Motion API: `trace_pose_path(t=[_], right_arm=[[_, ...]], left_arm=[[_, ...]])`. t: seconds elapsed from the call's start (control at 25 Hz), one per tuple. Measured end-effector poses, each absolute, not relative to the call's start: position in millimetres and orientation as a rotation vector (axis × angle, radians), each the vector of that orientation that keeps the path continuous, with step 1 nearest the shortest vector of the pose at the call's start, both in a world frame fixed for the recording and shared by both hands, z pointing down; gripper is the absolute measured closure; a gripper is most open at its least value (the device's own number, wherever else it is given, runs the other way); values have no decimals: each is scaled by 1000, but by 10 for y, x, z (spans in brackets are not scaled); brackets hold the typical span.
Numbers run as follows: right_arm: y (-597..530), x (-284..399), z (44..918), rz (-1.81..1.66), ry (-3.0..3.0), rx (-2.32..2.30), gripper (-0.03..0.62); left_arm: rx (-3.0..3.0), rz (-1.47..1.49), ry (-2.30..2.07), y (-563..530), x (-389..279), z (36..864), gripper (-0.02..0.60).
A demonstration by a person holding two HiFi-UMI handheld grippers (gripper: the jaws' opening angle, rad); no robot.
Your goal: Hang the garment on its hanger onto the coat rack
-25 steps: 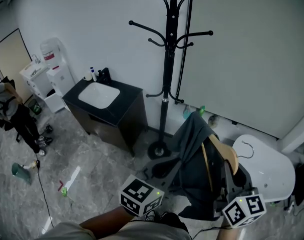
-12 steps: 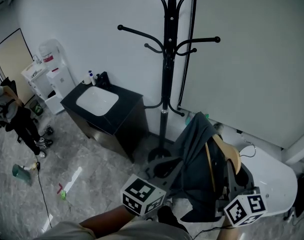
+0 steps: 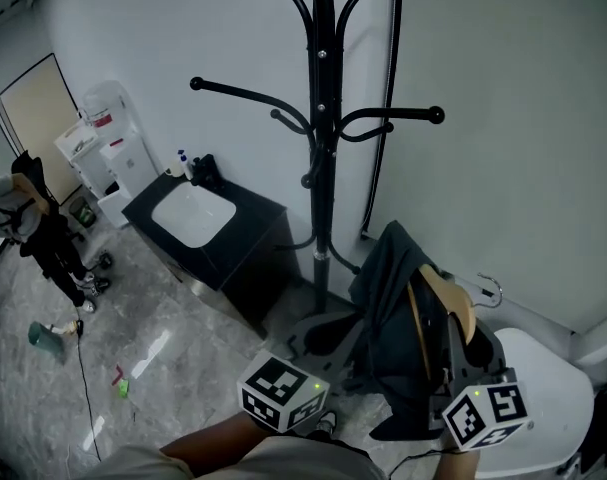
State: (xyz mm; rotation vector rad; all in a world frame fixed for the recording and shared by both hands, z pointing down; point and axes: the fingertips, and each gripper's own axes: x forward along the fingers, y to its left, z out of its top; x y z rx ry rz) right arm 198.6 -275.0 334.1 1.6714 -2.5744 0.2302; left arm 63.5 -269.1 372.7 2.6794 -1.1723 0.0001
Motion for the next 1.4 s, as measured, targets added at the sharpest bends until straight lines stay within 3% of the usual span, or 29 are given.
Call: trace_pose_path(t=[0.52,1.4], right_arm=[[-4066,1813,3205,124,-2604,1572,531],[-5508,889,3350,124,-2590,1460,531]], left_arm=[[2650,7,-1264,-3628,654,3673,577],[2645,10,-1281,-4516,111,3745,577]])
